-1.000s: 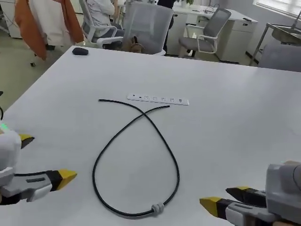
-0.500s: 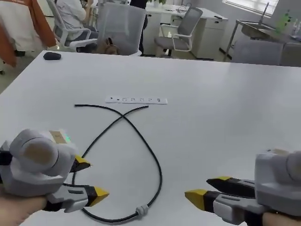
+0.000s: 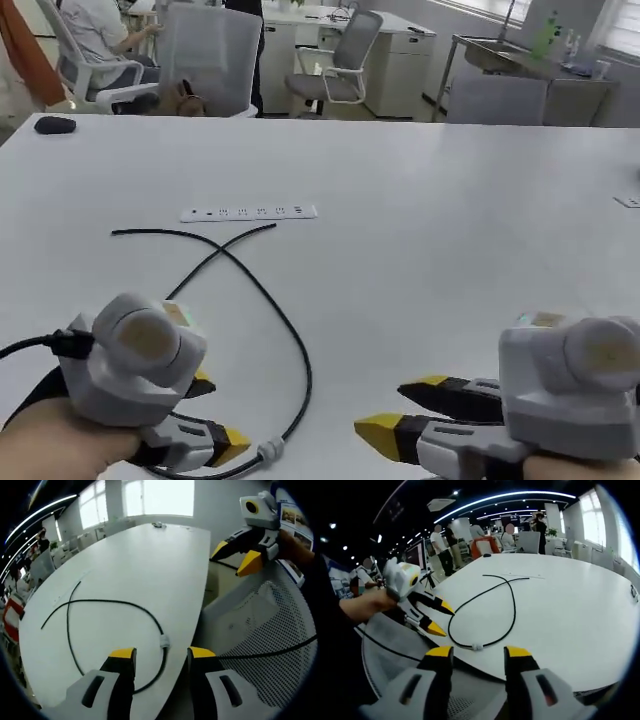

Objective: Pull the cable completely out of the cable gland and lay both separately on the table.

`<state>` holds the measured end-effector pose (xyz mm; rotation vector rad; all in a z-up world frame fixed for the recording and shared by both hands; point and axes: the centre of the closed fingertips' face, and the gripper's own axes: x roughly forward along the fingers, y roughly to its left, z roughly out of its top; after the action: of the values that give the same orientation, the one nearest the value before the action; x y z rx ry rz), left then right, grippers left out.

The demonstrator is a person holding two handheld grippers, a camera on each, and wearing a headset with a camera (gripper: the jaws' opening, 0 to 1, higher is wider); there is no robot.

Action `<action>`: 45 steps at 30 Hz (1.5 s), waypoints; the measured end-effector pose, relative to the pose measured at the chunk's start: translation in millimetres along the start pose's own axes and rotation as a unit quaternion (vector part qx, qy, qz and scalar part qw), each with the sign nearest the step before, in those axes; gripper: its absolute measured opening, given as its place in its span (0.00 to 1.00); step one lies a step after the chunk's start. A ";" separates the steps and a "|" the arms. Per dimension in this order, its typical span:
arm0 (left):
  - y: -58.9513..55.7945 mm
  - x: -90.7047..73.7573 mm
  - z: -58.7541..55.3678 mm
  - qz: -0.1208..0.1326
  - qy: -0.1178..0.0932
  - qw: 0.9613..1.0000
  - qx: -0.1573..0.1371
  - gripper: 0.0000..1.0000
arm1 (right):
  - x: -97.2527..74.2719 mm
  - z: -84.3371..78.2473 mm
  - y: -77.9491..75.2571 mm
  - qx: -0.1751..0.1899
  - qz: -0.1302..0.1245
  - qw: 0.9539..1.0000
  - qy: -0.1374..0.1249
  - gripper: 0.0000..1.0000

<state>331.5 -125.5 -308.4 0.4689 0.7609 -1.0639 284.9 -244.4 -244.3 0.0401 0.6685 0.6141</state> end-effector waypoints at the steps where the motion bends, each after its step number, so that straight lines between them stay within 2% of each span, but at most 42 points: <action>1: -2.2 3.7 0.7 -0.006 0.000 1.000 0.004 0.43 | -1.7 2.3 -1.0 0.003 -0.001 1.000 -0.010 0.42; 4: -5.4 13.1 -2.6 -0.016 0.015 1.000 0.007 0.43 | -3.1 2.7 -0.2 0.008 0.002 1.000 -0.013 0.42; 6: -7.4 21.2 -5.8 -0.025 0.025 0.999 0.005 0.43 | -3.8 0.1 2.7 -0.014 0.005 1.000 -0.001 0.42; 9: -9.8 32.3 -9.9 -0.042 0.027 0.999 -0.007 0.39 | -4.3 0.2 4.3 -0.016 0.004 1.000 -0.003 0.41; 11: -10.6 39.2 -15.7 -0.047 0.038 0.998 -0.018 0.39 | -4.7 1.2 5.6 -0.014 0.006 1.000 -0.006 0.41; 12: -10.6 42.0 -18.3 -0.048 0.043 0.998 -0.016 0.39 | -5.1 1.3 5.8 -0.014 0.005 1.000 -0.007 0.41; 13: -11.5 45.3 -24.7 -0.052 0.058 0.997 -0.011 0.39 | -5.5 1.4 6.0 -0.015 0.004 1.000 -0.007 0.41; 15: -15.9 51.2 -28.2 -0.066 0.060 0.996 0.014 0.37 | -6.8 2.2 6.3 -0.013 0.002 1.000 -0.011 0.40; 16: -18.2 53.7 -28.4 -0.070 0.058 0.996 0.013 0.37 | -7.7 2.4 6.7 -0.011 0.004 1.000 -0.012 0.40; 18: -20.3 58.9 -37.3 -0.073 0.085 0.994 0.012 0.43 | -8.6 1.7 7.5 -0.010 0.006 1.000 -0.011 0.39; 20: -17.8 66.2 -40.4 -0.066 0.095 0.993 0.016 0.47 | -10.6 1.2 7.4 -0.010 0.006 1.000 -0.011 0.39; 21: -17.8 67.4 -40.1 -0.067 0.094 0.993 0.015 0.45 | -12.2 1.1 6.8 -0.010 0.004 1.000 -0.011 0.39; 23: -17.9 73.3 -40.5 -0.070 0.095 0.993 0.000 0.39 | -15.0 1.2 4.3 -0.011 -0.004 1.000 -0.013 0.39; 24: -15.0 77.4 -39.1 -0.064 0.091 0.994 -0.009 0.38 | -16.1 1.3 3.8 -0.010 -0.007 1.000 -0.013 0.39; 25: -7.8 81.4 -34.5 -0.040 0.075 0.996 -0.022 0.38 | -18.1 2.3 2.3 -0.005 -0.011 1.000 -0.018 0.39; 28: -5.3 87.7 -36.3 -0.042 0.085 0.995 -0.034 0.39 | -21.2 3.2 1.8 0.003 -0.011 1.000 -0.024 0.38; 33: -4.0 95.0 -39.3 -0.027 0.089 0.995 -0.019 0.29 | -22.5 1.8 0.5 -0.001 -0.016 1.000 -0.019 0.38; 36: -0.6 97.1 -34.7 -0.018 0.072 0.997 -0.017 0.28 | -23.7 2.4 0.4 -0.001 -0.017 1.000 -0.020 0.39; 39: 2.9 99.0 -39.4 -0.007 0.085 0.996 -0.019 0.29 | -23.6 1.6 0.0 -0.001 -0.018 1.000 -0.017 0.38; 42: 3.7 104.3 -52.4 0.007 0.103 0.994 -0.023 0.34 | -23.3 -0.1 -2.1 -0.002 -0.018 1.000 -0.012 0.38; 43: 7.9 104.6 -41.9 0.019 0.071 0.997 -0.002 0.29 | -23.9 0.3 -4.0 -0.001 -0.021 1.000 -0.013 0.38; 44: 7.2 101.0 -49.4 0.020 0.095 0.995 -0.012 0.28 | -24.4 0.7 -4.6 0.000 -0.022 1.000 -0.014 0.38; 45: 6.6 100.7 -47.4 0.018 0.091 0.996 -0.016 0.28 | -25.0 1.1 -5.0 0.001 -0.022 1.000 -0.015 0.38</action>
<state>349.5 -151.3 -415.4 0.5561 0.9264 -0.9825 272.8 -262.0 -230.4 0.0352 0.6396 0.5688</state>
